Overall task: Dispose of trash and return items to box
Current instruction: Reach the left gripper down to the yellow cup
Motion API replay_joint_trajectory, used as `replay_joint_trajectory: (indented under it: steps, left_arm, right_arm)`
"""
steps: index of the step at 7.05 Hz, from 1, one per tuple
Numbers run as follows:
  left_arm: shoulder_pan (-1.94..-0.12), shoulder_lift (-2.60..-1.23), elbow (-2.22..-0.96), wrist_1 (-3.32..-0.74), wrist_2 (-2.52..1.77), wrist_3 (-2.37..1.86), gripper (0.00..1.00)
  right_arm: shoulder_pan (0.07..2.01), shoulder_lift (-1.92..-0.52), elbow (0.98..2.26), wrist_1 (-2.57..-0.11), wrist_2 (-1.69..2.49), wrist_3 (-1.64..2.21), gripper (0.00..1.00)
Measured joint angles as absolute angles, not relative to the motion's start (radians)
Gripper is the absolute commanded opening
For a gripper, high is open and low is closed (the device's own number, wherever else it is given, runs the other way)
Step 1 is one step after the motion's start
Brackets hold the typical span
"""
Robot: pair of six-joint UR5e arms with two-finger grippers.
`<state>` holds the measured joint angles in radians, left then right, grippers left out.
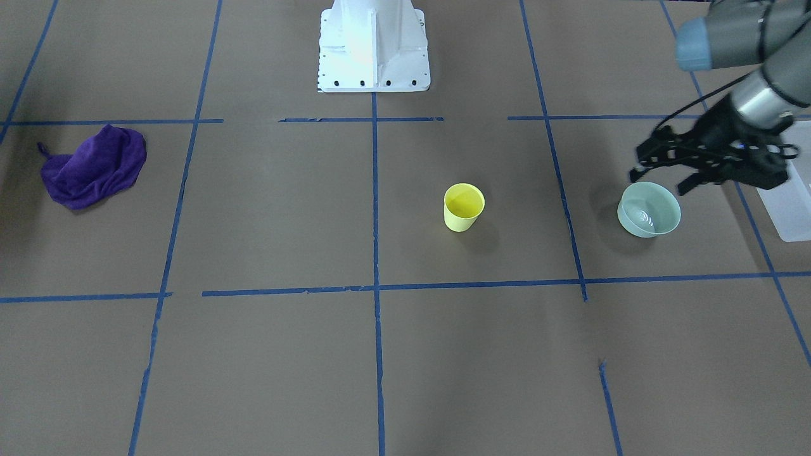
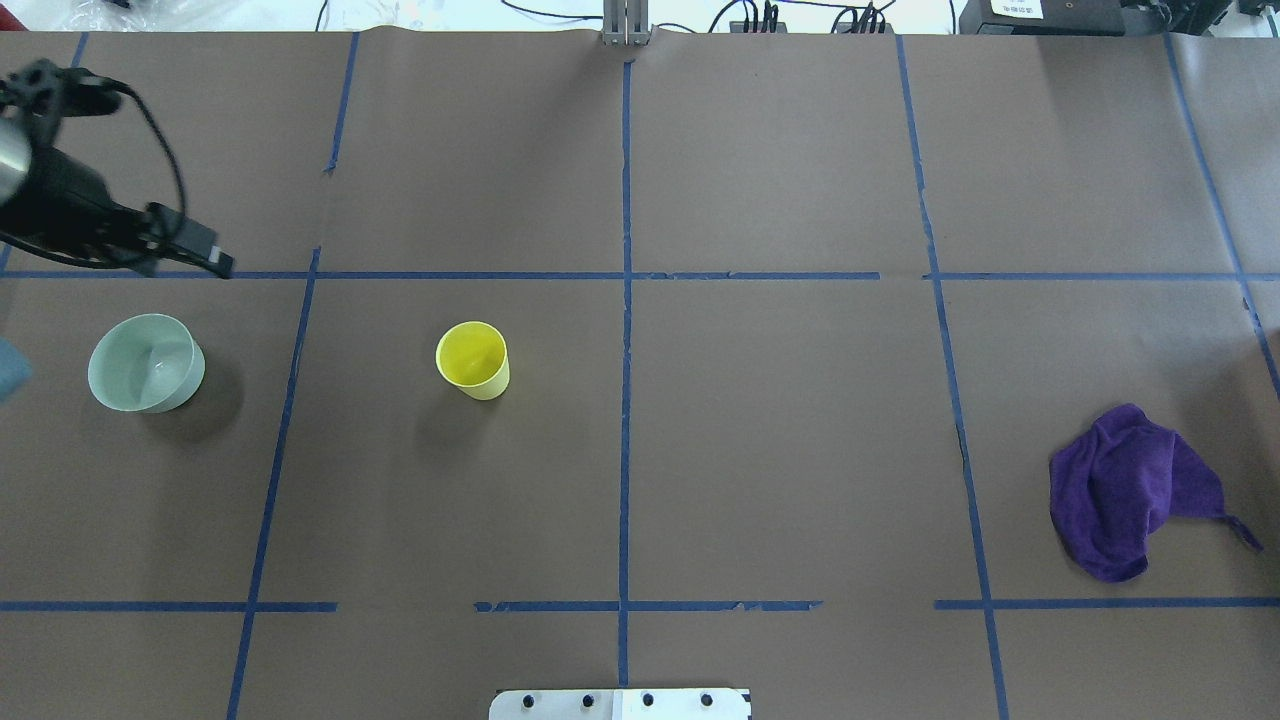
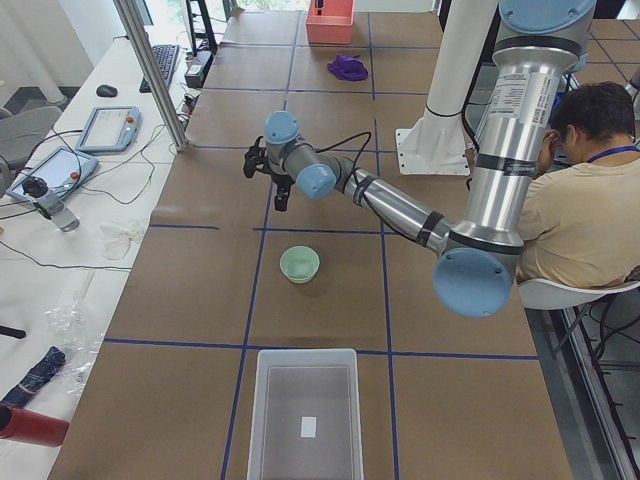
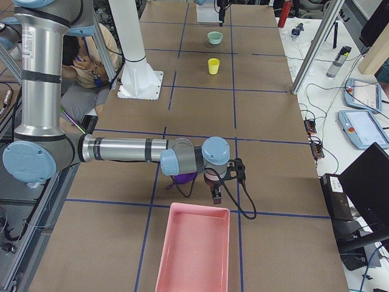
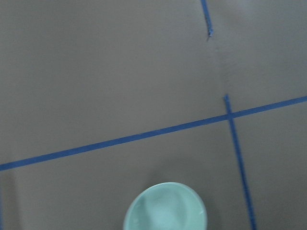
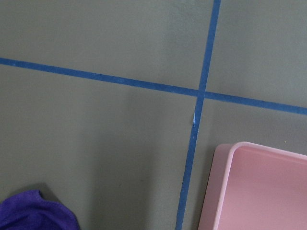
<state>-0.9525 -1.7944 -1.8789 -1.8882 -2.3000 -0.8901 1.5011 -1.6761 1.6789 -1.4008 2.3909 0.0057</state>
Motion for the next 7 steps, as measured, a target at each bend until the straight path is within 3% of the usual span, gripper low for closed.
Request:
replay_joint_trajectory:
  steps: [3,7]
  left_arm:
    - [-0.713,-1.950,-1.861,-1.749,-2.109,-1.126,0.99]
    - [-0.640,-2.038,-1.796,-1.656,-2.014,-1.131,0.97]
  right_arm:
    - [1.500,-1.675,1.677,-1.383,2.393,0.004,1.00]
    - [1.502,-1.680,1.675,-1.382,2.405,0.003,1.00]
